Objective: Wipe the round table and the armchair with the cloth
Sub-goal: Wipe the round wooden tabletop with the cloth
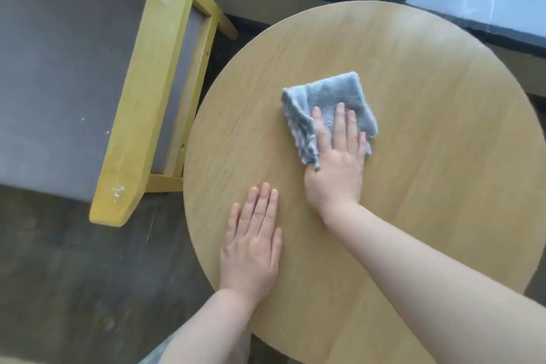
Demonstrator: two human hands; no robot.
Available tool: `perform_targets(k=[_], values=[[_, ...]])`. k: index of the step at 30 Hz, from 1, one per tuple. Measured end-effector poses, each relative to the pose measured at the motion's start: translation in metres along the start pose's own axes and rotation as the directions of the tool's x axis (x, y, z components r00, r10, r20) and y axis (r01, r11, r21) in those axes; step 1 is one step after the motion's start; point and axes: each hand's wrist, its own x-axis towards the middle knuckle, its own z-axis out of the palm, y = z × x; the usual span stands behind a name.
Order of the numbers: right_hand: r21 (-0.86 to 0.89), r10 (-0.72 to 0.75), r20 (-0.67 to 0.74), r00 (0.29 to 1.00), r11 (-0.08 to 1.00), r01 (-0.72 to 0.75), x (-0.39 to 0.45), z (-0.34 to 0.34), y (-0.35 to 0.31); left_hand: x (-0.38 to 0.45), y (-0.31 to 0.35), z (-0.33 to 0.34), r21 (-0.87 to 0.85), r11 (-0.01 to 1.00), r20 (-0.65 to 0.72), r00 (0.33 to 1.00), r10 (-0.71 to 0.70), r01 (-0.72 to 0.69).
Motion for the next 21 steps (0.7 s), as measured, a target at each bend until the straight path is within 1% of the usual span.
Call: perform_targets(k=[1, 2, 3, 4, 5, 6, 7, 8, 9, 10, 11, 12, 13, 14, 15, 16, 17, 18, 19, 20, 21], values=[[-0.001, -0.259, 0.129, 0.957, 0.965, 0.262, -0.008, 0.006, -0.014, -0.005, -0.001, 0.002, -0.006, 1.0, -0.009, 1.0, -0.017, 0.017], [0.007, -0.506, 0.258, 0.823, 0.853, 0.522, -0.009, 0.007, -0.023, -0.01, -0.001, 0.004, -0.019, 0.999, -0.025, 0.999, -0.047, 0.046], [0.03, -0.649, 0.334, 0.684, 0.732, 0.68, 0.001, 0.002, -0.028, -0.015, -0.001, 0.006, -0.032, 0.996, -0.04, 0.995, -0.09, 0.089], [0.017, -0.673, 0.358, 0.648, 0.698, 0.716, 0.016, -0.003, -0.031, -0.02, 0.0, 0.007, -0.041, 0.989, -0.051, 0.989, -0.141, 0.139], [-0.02, -0.62, 0.319, 0.717, 0.751, 0.659, 0.031, -0.002, -0.031, -0.026, 0.001, 0.008, -0.052, 0.98, -0.062, 0.979, -0.195, 0.191], [-0.036, -0.487, 0.216, 0.847, 0.862, 0.505, 0.043, 0.0, -0.028, -0.033, 0.003, 0.01, -0.065, 0.967, -0.072, 0.965, -0.25, 0.246], [-0.038, -0.296, 0.108, 0.949, 0.953, 0.302, 0.045, 0.002, -0.029, -0.039, 0.005, 0.013, -0.076, 0.951, -0.085, 0.948, -0.307, 0.301], [-0.039, -0.168, 0.052, 0.984, 0.985, 0.17, 0.039, 0.005, -0.036, -0.044, 0.008, 0.015, -0.085, 0.932, -0.097, 0.928, -0.361, 0.353], [-0.054, -0.177, 0.067, 0.982, 0.982, 0.18, 0.027, 0.011, -0.048, -0.047, 0.011, 0.018, -0.092, 0.912, -0.103, 0.907, -0.407, 0.399], [-0.066, -0.316, 0.144, 0.938, 0.942, 0.328, 0.012, 0.016, -0.063, -0.049, 0.014, 0.021, -0.094, 0.897, -0.107, 0.891, -0.441, 0.433], [-0.036, -0.512, 0.247, 0.823, 0.844, 0.536, -0.002, 0.022, -0.074, -0.049, 0.016, 0.022, -0.095, 0.885, -0.109, 0.879, -0.464, 0.456], [0.019, -0.673, 0.337, 0.658, 0.704, 0.71, -0.011, 0.023, -0.082, -0.05, 0.017, 0.024, -0.097, 0.877, -0.112, 0.87, -0.48, 0.471], [0.06, -0.758, 0.396, 0.518, 0.584, 0.809, -0.01, 0.021, -0.083, -0.05, 0.017, 0.024, -0.1, 0.873, -0.114, 0.866, -0.487, 0.478], [0.071, -0.777, 0.42, 0.469, 0.543, 0.837, -0.002, 0.016, -0.077, -0.051, 0.017, 0.024, -0.103, 0.874, -0.11, 0.868, -0.484, 0.474], [0.06, -0.759, 0.392, 0.52, 0.585, 0.809, 0.006, 0.012, -0.065, -0.053, 0.016, 0.023, -0.105, 0.881, -0.102, 0.876, -0.471, 0.461], [0.038, -0.689, 0.302, 0.659, 0.7, 0.713, 0.011, 0.01, -0.045, -0.055, 0.014, 0.023, -0.107, 0.892, -0.094, 0.888, -0.449, 0.44], [0.04, -0.52, 0.178, 0.835, 0.852, 0.522, 0.009, 0.007, -0.023, -0.058, 0.01, 0.022, -0.109, 0.903, -0.093, 0.9, -0.425, 0.415], [0.044, -0.304, 0.059, 0.951, 0.952, 0.302, -0.006, 0.006, -0.007, -0.06, 0.006, 0.021, -0.111, 0.913, -0.093, 0.911, -0.402, 0.392], [0.038, -0.138, -0.016, 0.99, 0.99, 0.138, -0.034, 0.009, 0.002, -0.061, 0.002, 0.021, -0.115, 0.923, -0.094, 0.921, -0.379, 0.368], [0.025, -0.093, -0.041, 0.995, 0.995, 0.094, -0.066, 0.015, 0.006, -0.061, -0.002, 0.02, -0.125, 0.932, -0.093, 0.931, -0.353, 0.341], [0.016, -0.18, 0.01, 0.984, 0.984, 0.18, -0.1, 0.023, 0.007, -0.062, -0.006, 0.019, -0.143, 0.94, -0.089, 0.942, -0.323, 0.309]])
